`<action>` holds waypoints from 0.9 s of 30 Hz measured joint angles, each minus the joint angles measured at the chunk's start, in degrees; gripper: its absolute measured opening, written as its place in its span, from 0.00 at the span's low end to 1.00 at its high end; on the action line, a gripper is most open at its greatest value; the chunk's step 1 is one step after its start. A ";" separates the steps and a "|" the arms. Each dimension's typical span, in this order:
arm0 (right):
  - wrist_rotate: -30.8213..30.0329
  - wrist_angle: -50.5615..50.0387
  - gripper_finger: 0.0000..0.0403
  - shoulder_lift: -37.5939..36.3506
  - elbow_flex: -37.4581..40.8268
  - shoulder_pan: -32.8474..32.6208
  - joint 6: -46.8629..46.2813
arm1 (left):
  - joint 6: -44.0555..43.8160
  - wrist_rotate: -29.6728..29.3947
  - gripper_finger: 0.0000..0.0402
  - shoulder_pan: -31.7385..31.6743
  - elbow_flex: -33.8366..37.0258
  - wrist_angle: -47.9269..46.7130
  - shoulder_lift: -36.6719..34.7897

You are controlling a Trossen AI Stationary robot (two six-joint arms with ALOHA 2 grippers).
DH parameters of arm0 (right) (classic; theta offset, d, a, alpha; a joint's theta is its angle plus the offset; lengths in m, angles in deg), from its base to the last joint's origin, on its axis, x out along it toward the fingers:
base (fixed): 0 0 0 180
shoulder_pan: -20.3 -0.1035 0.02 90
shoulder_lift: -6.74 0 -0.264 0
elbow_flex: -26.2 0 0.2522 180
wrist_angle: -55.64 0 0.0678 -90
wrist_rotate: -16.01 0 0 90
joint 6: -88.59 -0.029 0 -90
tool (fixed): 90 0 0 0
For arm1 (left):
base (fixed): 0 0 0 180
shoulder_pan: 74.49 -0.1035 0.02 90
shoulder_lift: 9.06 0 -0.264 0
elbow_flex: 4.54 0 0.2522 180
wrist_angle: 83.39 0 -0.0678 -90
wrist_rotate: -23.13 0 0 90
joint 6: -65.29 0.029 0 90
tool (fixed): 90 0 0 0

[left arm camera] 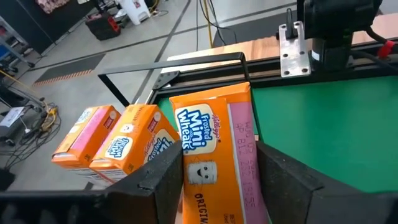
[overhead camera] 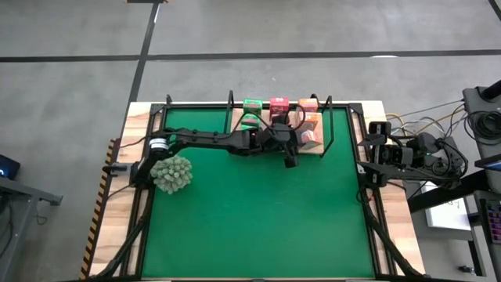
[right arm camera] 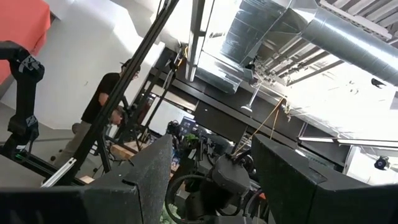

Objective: Stack cereal on shelf
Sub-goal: Put the orange cereal box on the shelf aligned with the other orange cereal boxes

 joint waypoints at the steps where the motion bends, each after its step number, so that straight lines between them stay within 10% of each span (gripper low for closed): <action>1: 0.00 0.00 0.52 0.00 0.00 0.00 0.00 | -0.01 0.00 0.43 -0.02 0.00 0.01 0.00; 27: -1.39 -0.19 0.52 0.00 0.00 0.00 0.12 | 1.52 -0.21 0.46 -1.01 -0.04 10.54 3.21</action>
